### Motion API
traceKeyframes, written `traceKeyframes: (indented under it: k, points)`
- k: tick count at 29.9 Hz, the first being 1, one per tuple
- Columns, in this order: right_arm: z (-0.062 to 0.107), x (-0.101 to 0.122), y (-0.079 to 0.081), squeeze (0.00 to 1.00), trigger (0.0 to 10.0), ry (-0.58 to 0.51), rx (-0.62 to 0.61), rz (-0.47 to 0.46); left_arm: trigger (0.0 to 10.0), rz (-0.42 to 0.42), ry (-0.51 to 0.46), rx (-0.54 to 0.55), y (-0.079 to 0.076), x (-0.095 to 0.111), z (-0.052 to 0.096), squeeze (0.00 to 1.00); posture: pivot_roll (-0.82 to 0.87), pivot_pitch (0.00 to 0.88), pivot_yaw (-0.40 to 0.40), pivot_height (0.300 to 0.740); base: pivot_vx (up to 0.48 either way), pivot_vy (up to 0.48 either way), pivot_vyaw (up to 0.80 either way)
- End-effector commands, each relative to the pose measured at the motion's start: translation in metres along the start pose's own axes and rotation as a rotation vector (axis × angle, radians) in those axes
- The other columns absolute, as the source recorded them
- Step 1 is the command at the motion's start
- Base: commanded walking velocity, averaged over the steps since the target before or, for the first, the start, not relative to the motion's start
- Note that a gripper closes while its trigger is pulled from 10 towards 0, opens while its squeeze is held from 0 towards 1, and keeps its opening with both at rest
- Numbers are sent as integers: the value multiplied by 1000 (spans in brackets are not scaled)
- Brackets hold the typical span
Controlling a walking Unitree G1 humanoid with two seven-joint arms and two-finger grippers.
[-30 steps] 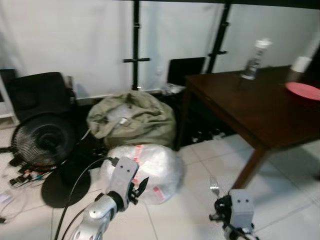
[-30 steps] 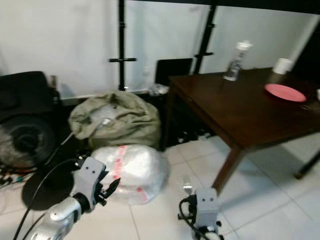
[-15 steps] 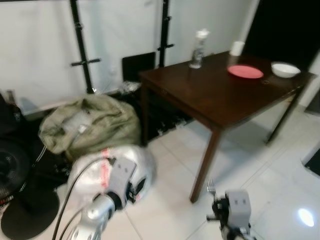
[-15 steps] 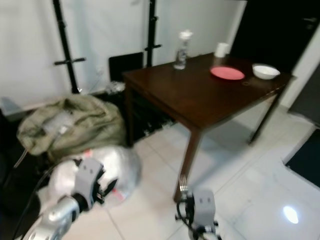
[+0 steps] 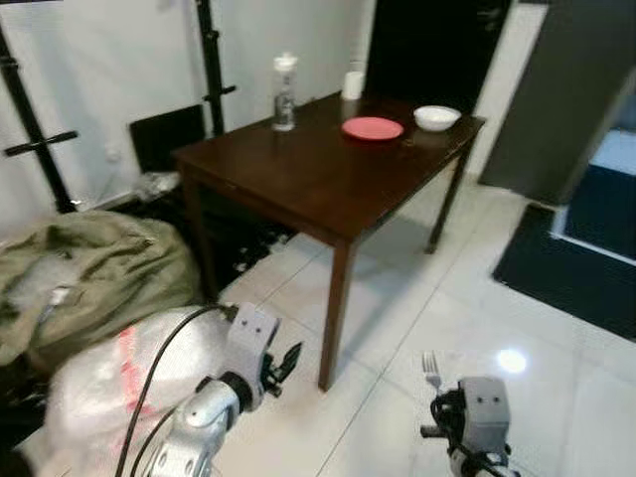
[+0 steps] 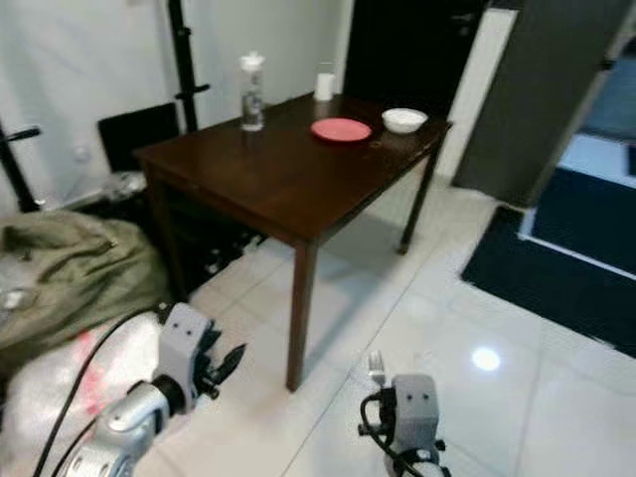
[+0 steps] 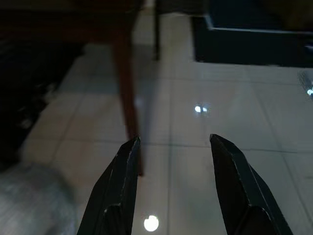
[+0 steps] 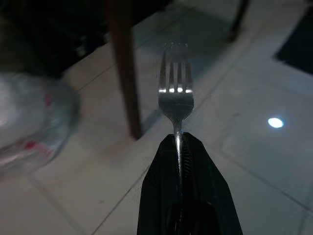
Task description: Setting the table
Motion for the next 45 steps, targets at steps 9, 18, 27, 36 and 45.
traceKeyframes:
  k: [9, 18, 27, 36, 45]
  points:
    - [4, -11, 1, 0, 10000, 34, -2, -19, 10000, 6, 22, 5, 2, -7, 2, 0, 46, 33, 65, 740, 0, 0, -800]
    - [4, -9, 0, 0, 10000, 27, -12, -28, 10000, -16, -27, -5, -3, 3, -2, 0, 42, 34, 65, 740, 37, 0, -706]
    - [3, -7, -1, 0, 10000, 18, -16, -33, 10000, -38, -79, -50, -16, 17, -9, 0, 39, 32, 64, 740, 446, 0, 0]
    - [3, -9, -2, 0, 10000, 27, -24, -46, 10000, -41, -84, -59, -17, 18, -10, 0, 33, 31, 71, 740, 467, 0, -466]
    - [3, -8, -3, 0, 10000, 24, -27, -43, 10000, -41, -83, -65, -18, 17, -11, 0, 29, 29, 72, 740, 469, 0, -748]
Point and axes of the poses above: a point about 5 cm out from each wrist's last joint towards the gripper, its own z axis pointing back from the gripper into the wrist, its own x axis along the axis of the wrist's last joint, y = z × x, the point moved 6 cm from there along -z, pointing out of the wrist towards the gripper, and after that the axes turned 6 degrees about z, right-handed, at the moved point
